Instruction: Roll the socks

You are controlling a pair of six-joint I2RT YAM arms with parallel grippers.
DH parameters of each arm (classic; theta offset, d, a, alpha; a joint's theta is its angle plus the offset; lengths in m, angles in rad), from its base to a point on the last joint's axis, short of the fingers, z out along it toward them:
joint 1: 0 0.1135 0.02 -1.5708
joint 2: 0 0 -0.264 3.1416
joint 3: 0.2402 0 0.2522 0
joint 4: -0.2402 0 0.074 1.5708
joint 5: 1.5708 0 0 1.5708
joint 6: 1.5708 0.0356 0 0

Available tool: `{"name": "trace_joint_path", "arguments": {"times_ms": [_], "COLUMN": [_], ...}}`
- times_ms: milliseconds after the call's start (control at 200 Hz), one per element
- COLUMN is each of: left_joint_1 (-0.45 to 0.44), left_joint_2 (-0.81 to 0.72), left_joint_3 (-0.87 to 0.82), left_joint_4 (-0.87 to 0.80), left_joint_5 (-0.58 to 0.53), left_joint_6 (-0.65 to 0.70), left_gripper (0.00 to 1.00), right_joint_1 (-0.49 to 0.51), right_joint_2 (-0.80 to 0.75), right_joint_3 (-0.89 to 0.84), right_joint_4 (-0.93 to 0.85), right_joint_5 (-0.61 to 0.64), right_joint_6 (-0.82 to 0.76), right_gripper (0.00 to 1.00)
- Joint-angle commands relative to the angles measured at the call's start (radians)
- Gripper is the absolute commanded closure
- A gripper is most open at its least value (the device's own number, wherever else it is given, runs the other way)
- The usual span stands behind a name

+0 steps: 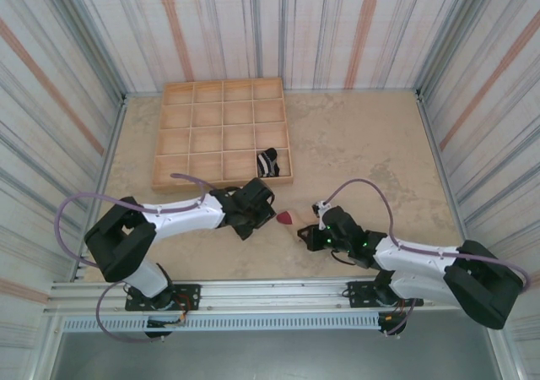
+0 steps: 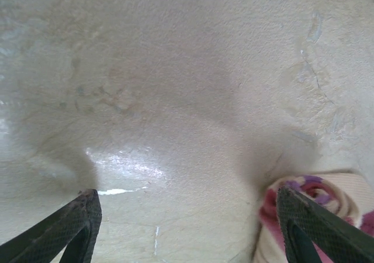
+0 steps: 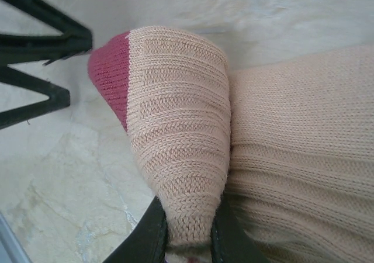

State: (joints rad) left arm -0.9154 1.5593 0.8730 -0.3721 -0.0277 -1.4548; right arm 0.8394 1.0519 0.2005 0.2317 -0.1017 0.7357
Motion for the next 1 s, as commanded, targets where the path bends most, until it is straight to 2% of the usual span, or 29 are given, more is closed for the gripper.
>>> {"name": "trace_joint_path", "arguments": {"times_ms": [0, 105, 245, 331, 496, 606, 787, 997], "left_joint_1": [0.006, 0.006, 0.006, 0.003, -0.017, -0.027, -0.033, -0.048], "left_joint_2": [-0.015, -0.007, 0.01, 0.017, 0.037, 0.066, 0.134, 0.161], "left_joint_3": [0.046, 0.069, 0.107, 0.127, 0.171, 0.219, 0.304, 0.28], "left_joint_4": [-0.081, -0.089, -0.102, -0.104, -0.107, -0.111, -0.12, 0.032], "left_joint_5": [-0.059, -0.066, -0.055, -0.048, -0.047, -0.042, 0.034, 0.156], "left_joint_6": [0.06, 0.084, 0.12, 0.139, 0.175, 0.223, 0.305, 0.375], "left_gripper": [0.2, 0.21, 0.24, 0.29, 0.3, 0.31, 0.39, 0.43], "right_joint_1": [-0.07, -0.125, -0.144, -0.171, -0.242, -0.25, -0.313, -0.328], "right_joint_2": [-0.035, -0.036, -0.056, -0.09, -0.164, -0.231, -0.218, -0.168], "right_joint_3": [-0.043, -0.055, -0.068, -0.059, -0.088, -0.095, -0.103, -0.098], "right_joint_4": [-0.097, -0.111, -0.179, -0.295, -0.453, -0.562, -0.607, -0.6], "right_joint_5": [-0.106, -0.17, -0.154, -0.145, -0.182, -0.149, -0.195, -0.21], "right_joint_6": [0.126, 0.157, 0.226, 0.285, 0.424, 0.517, 0.548, 0.552], "right_gripper": [1.0, 1.0, 1.0, 1.0, 1.0, 1.0, 1.0, 1.0]}}
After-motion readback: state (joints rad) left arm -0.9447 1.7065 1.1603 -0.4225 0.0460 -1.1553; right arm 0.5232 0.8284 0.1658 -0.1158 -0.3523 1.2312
